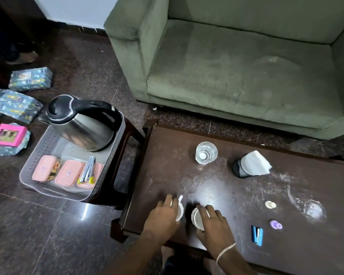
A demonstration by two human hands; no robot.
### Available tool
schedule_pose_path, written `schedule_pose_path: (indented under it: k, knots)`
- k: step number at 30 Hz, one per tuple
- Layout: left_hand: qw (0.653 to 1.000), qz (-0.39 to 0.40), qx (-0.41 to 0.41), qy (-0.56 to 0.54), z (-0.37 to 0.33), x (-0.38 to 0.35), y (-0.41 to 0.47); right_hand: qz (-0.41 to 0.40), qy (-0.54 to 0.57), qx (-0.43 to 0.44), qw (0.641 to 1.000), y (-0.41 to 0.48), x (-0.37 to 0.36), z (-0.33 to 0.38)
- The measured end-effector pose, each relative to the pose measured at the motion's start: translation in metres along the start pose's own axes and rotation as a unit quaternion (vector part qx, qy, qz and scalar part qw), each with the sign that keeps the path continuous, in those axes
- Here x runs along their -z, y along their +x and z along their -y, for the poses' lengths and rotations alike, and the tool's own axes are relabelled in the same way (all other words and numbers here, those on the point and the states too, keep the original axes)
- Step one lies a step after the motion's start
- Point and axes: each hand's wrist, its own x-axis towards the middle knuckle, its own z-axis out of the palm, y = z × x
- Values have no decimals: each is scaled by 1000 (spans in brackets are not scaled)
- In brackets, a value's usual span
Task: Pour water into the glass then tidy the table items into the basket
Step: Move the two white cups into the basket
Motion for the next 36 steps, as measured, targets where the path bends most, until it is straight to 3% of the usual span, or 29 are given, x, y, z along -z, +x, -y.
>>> schedule_pose_path:
  k: [5,9,14,19,22,29,36]
  knots:
    - [987,-122,70,-78,41,65,-27,-73,42,77,993,23,46,45]
    - [957,-238,96,-135,91,126,-57,-107,60,146,982,46,87,102]
    - [924,-288,193,-159,166,181,-82,-135,85,229,960,80,133,180]
    - [905,-281,268,-172,241,210,-80,-151,134,265,943,120,160,243]
    - [903,-258,299,-168,275,216,-67,-149,101,272,945,147,160,274]
    - [915,-212,308,-152,317,215,-31,-135,-45,285,948,186,133,308]
    - [927,-184,294,-142,327,211,-5,-101,-78,286,950,191,112,315]
